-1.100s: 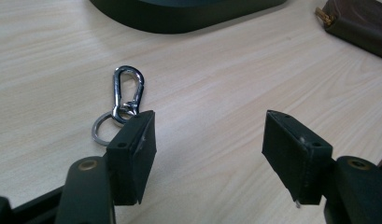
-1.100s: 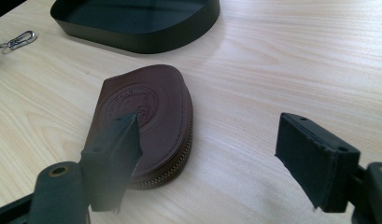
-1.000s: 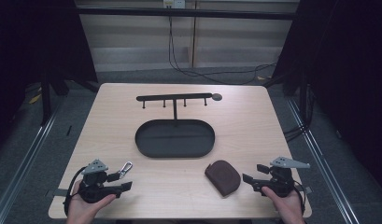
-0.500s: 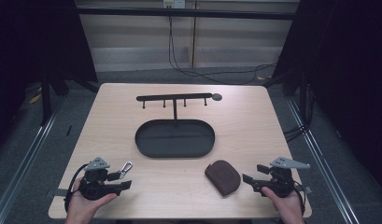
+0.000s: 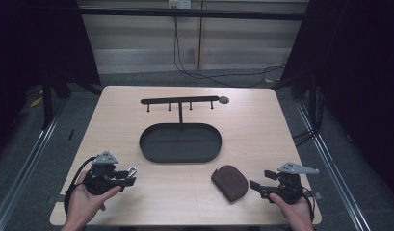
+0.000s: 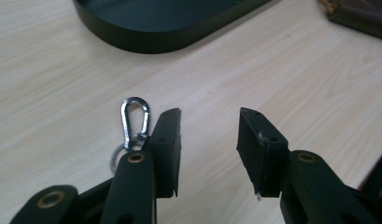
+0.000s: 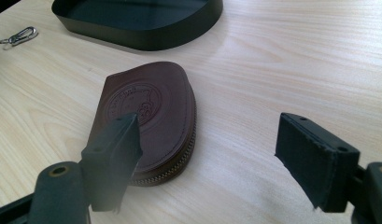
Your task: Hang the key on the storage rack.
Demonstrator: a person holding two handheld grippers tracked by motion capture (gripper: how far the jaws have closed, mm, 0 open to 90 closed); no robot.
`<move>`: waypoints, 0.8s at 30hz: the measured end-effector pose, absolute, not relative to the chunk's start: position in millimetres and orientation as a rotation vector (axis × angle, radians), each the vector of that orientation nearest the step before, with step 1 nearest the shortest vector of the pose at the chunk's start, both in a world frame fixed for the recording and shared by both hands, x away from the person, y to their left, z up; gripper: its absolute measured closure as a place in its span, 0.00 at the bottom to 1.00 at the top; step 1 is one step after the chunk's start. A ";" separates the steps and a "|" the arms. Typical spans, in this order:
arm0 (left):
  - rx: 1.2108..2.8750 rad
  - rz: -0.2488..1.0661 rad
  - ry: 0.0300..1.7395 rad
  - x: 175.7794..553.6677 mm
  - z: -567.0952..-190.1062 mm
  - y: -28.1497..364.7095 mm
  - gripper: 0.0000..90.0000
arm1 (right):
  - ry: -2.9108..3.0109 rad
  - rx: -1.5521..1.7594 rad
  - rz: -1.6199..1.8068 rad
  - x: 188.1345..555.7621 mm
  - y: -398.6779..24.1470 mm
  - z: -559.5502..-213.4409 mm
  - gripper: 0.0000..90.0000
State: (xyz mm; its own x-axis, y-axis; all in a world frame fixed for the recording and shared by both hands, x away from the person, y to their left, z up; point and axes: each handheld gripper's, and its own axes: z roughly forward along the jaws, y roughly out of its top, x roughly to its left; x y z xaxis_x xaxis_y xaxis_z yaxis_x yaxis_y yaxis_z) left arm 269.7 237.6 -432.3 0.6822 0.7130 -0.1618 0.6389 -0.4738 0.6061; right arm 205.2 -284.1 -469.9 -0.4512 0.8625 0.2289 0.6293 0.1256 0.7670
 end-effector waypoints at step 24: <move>2.492 0.058 1.106 317.3 -437.7 229.4 0.75 | 2.150 1.466 1.233 207.1 -284.0 -471.2 0.24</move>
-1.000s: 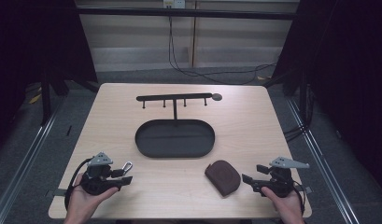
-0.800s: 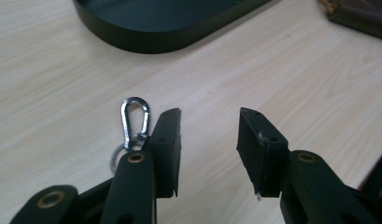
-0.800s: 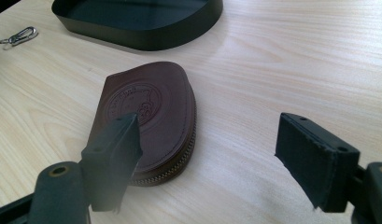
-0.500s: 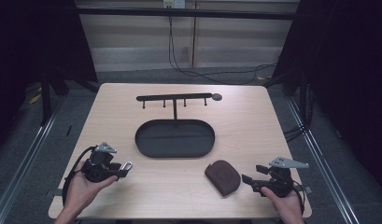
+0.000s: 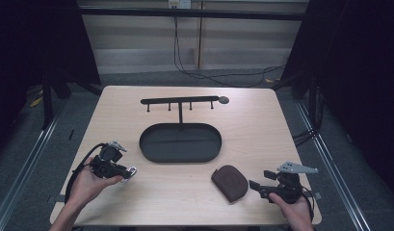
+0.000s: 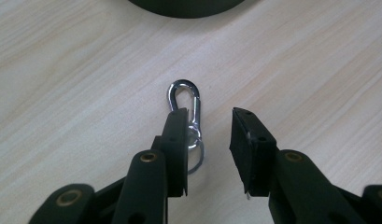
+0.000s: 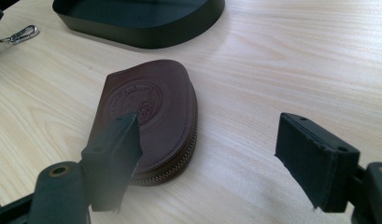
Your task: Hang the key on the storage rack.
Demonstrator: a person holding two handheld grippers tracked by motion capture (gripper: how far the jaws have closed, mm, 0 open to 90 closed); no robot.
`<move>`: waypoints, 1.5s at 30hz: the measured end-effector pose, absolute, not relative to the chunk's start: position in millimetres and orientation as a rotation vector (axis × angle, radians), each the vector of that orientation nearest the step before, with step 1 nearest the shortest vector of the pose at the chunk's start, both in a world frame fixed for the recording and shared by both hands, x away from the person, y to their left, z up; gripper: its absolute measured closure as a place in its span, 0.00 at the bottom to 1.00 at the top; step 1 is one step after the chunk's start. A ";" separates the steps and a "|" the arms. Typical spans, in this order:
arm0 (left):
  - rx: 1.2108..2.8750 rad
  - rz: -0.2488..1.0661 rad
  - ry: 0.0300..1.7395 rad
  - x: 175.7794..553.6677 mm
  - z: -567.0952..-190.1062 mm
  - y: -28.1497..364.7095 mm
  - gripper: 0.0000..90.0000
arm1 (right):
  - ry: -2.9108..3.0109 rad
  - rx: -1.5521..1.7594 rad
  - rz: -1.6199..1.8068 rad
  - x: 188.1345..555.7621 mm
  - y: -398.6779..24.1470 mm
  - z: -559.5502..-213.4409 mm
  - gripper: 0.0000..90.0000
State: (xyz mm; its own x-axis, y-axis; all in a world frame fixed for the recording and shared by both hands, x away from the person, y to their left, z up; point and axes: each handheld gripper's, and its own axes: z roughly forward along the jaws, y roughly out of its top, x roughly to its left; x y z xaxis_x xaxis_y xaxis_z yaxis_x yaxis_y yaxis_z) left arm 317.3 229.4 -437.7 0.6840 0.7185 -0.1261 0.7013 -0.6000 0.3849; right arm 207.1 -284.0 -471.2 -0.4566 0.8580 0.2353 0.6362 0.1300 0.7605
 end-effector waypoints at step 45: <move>2.751 -0.016 1.011 346.3 -465.2 208.5 0.77 | 2.183 1.462 1.228 208.5 -282.1 -473.1 0.24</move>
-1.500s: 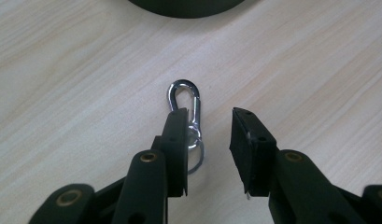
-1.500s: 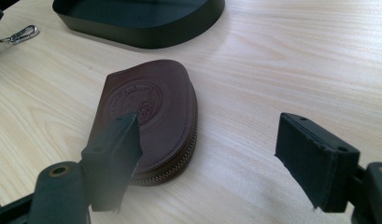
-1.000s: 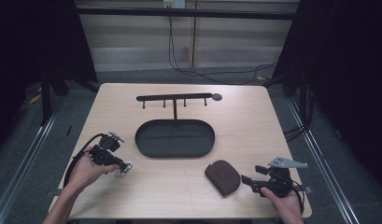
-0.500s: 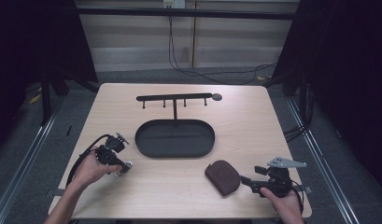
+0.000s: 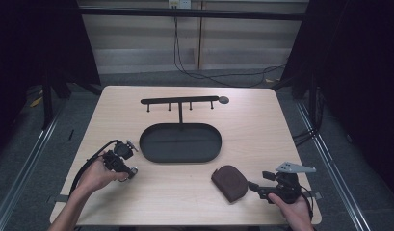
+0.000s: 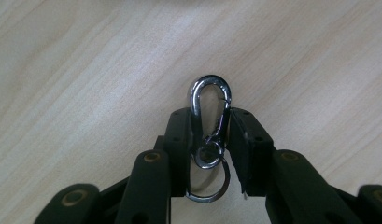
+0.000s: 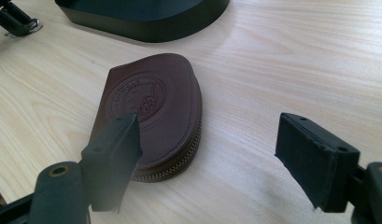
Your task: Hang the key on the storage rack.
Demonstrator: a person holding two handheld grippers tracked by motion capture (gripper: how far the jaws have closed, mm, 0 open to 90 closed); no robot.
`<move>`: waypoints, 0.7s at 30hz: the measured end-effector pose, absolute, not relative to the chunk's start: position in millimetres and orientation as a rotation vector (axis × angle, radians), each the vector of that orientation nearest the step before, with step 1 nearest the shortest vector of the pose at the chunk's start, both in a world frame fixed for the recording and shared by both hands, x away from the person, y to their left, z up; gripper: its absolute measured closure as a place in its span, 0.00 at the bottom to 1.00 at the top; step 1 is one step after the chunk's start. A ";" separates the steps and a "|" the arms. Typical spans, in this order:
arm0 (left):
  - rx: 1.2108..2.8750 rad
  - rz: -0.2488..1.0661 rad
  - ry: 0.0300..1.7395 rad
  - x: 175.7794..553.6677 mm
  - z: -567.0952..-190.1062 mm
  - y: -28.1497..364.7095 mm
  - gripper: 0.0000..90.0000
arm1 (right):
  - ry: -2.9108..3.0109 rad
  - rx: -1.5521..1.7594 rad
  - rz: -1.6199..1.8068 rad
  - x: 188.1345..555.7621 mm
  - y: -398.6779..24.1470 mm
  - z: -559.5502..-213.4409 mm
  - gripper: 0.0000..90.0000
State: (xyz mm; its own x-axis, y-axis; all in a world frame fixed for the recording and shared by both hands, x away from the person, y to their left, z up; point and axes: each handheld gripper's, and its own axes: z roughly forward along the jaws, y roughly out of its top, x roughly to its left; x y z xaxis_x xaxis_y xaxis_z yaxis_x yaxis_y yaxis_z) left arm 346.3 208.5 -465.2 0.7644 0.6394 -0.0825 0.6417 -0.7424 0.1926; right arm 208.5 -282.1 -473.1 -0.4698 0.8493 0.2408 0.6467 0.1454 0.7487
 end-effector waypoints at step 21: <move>2.743 -0.028 0.901 341.2 -457.7 202.6 0.93 | 2.181 1.485 1.207 209.5 -282.6 -474.4 0.25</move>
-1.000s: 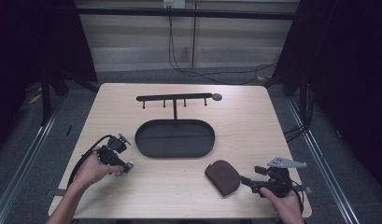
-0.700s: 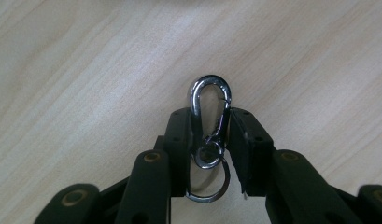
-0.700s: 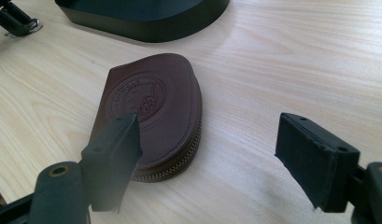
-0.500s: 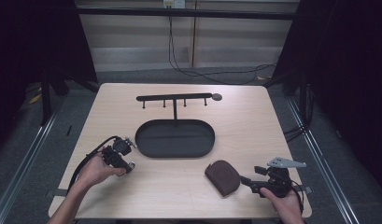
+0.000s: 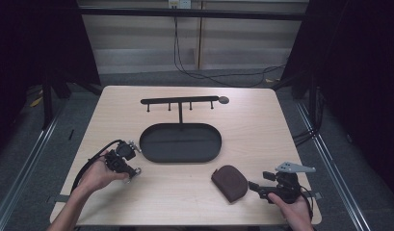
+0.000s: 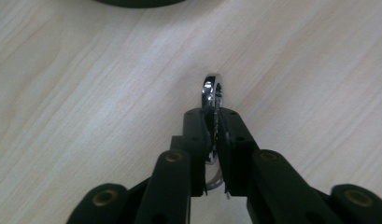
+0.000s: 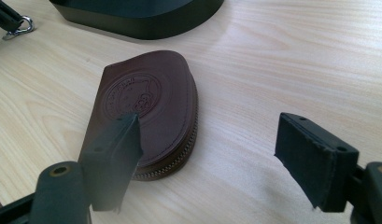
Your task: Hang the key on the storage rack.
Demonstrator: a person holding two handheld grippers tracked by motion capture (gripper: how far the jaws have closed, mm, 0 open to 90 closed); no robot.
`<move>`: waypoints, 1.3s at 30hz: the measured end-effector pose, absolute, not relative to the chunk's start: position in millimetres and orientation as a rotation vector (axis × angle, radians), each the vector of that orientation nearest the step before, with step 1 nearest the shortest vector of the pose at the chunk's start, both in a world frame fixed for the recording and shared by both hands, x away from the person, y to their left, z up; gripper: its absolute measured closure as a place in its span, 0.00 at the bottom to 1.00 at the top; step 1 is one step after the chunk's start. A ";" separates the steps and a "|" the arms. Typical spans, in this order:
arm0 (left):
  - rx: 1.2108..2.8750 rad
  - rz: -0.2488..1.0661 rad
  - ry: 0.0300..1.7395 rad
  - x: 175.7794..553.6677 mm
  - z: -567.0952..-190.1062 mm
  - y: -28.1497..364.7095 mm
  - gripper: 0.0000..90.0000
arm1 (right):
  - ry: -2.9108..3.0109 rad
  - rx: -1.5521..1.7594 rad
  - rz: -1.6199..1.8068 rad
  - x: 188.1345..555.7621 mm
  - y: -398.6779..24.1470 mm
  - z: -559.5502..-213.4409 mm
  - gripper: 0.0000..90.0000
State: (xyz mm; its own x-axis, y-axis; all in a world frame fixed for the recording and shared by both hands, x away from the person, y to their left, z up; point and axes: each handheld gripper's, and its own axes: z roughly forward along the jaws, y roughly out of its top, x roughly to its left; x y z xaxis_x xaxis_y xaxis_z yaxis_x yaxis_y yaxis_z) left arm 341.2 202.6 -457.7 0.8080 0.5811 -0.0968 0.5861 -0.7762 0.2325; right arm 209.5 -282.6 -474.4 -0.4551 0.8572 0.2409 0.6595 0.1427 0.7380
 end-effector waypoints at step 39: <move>2.775 -0.087 0.869 344.0 -412.5 191.3 0.95 | 2.185 1.491 1.201 210.0 -282.6 -475.1 0.25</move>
